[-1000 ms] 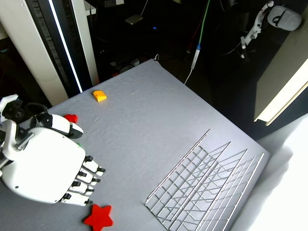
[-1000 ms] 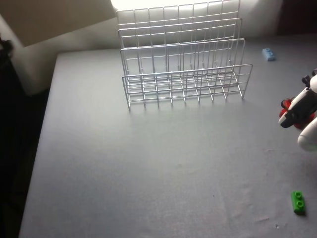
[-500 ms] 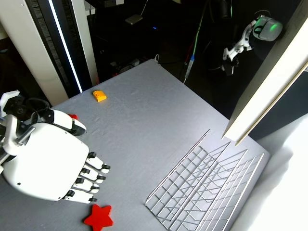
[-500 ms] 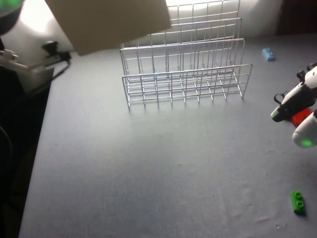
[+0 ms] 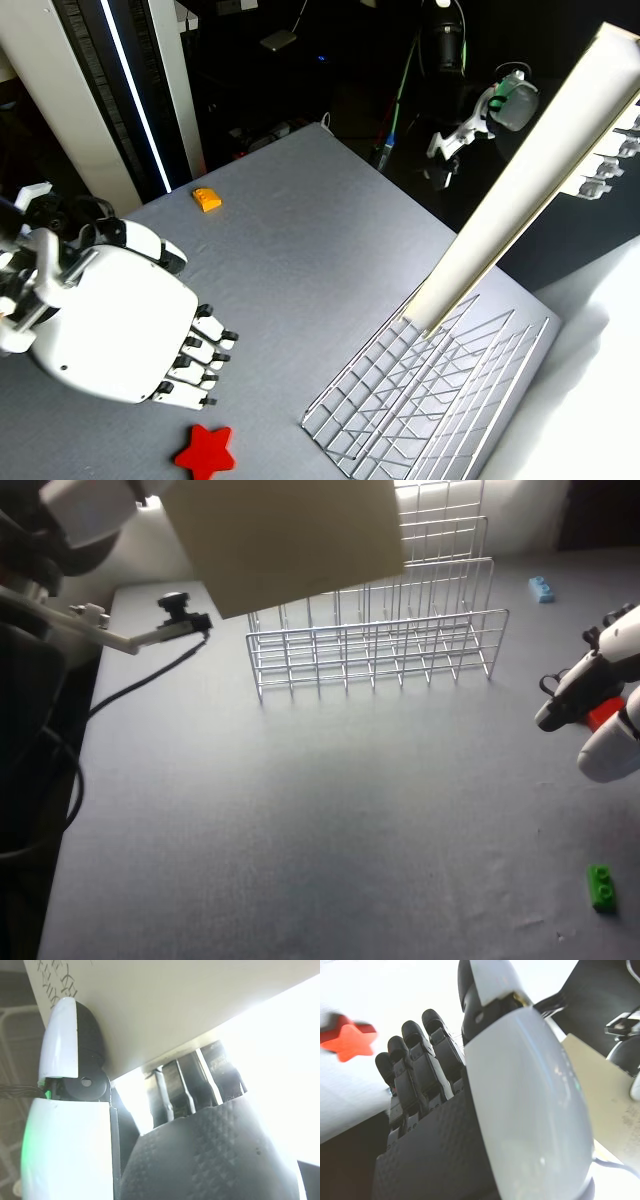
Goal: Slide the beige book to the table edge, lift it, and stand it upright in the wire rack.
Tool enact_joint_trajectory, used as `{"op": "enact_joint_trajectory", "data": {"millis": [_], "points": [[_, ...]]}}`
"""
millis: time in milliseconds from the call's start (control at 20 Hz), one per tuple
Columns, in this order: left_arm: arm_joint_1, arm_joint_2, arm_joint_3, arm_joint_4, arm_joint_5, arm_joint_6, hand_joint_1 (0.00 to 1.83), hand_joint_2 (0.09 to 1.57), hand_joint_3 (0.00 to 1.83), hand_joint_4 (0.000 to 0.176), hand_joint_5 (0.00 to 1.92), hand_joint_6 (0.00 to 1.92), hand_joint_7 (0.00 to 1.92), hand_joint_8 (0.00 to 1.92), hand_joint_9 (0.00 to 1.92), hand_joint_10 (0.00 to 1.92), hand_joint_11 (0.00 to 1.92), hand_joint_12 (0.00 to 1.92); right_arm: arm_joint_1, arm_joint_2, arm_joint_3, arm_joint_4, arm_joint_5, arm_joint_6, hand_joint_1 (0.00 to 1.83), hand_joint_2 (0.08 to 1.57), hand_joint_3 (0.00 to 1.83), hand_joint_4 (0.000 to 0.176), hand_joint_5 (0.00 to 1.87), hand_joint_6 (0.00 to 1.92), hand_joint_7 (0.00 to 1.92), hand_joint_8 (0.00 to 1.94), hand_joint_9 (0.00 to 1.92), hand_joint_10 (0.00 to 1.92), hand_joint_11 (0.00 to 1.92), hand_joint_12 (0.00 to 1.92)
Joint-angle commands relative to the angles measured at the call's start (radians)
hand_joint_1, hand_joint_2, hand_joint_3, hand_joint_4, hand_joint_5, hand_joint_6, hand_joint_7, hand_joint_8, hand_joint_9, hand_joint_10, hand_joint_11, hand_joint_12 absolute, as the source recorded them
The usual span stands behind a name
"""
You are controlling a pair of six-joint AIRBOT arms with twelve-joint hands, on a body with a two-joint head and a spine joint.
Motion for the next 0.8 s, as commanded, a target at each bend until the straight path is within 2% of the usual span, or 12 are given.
{"op": "enact_joint_trajectory", "data": {"millis": [0, 50, 200, 350, 500, 750], "points": [[-0.014, 0.003, 0.011, 0.04, -0.127, -0.025, 1.48, 1.21, 0.0, 0.0, 0.76, 1.23, 0.61, 1.34, 0.71, 1.32, 0.71, 1.62, 0.004, 0.007, -0.002, -0.035, -0.052, 0.006, 0.23, 1.19, 0.0, 0.0, 0.28, 0.0, 0.29, 0.0, 0.3, 0.0, 0.0, 0.83], [-0.016, -0.001, 0.019, 0.074, -0.127, -0.027, 1.48, 1.21, 0.0, 0.0, 0.75, 1.23, 0.61, 1.35, 0.71, 1.32, 0.72, 1.61, 0.004, 0.007, -0.003, -0.035, -0.051, 0.006, 0.23, 1.19, 0.0, 0.0, 0.27, 0.0, 0.29, 0.0, 0.3, 0.0, 0.0, 0.83], [-0.009, -0.012, 0.025, 0.107, -0.128, -0.024, 1.48, 1.2, 0.0, 0.0, 0.76, 1.23, 0.66, 1.31, 0.75, 1.26, 0.7, 1.63, 0.003, 0.007, -0.003, -0.035, -0.051, 0.006, 0.23, 1.19, 0.0, 0.0, 0.26, 0.0, 0.3, 0.0, 0.31, 0.0, 0.0, 0.85], [-0.01, -0.042, 0.045, 0.107, -0.13, -0.024, 1.48, 1.21, 0.0, 0.0, 0.75, 1.25, 0.61, 1.37, 0.73, 1.29, 0.7, 1.61, -0.002, 0.007, -0.003, -0.035, -0.051, 0.006, 0.22, 1.2, 0.0, 0.0, 0.25, 0.0, 0.28, 0.0, 0.28, 0.01, 0.0, 0.78], [-0.023, -0.08, 0.082, 0.105, -0.127, -0.027, 1.48, 1.2, 0.0, 0.0, 0.77, 1.23, 0.64, 1.31, 0.73, 1.28, 0.72, 1.61, 0.005, 0.005, -0.004, -0.035, -0.051, 0.006, 0.24, 1.19, 0.0, 0.0, 0.27, 0.0, 0.29, 0.0, 0.3, 0.01, 0.0, 0.84], [-0.035, -0.132, 0.145, 0.105, -0.11, -0.037, 1.48, 1.18, 0.0, 0.0, 0.8, 1.18, 0.7, 1.25, 0.8, 1.19, 0.71, 1.61, 0.007, 0.004, -0.006, -0.035, -0.051, 0.006, 0.25, 1.2, 0.0, 0.0, 0.28, 0.01, 0.3, 0.0, 0.3, 0.0, 0.0, 0.77]]}}
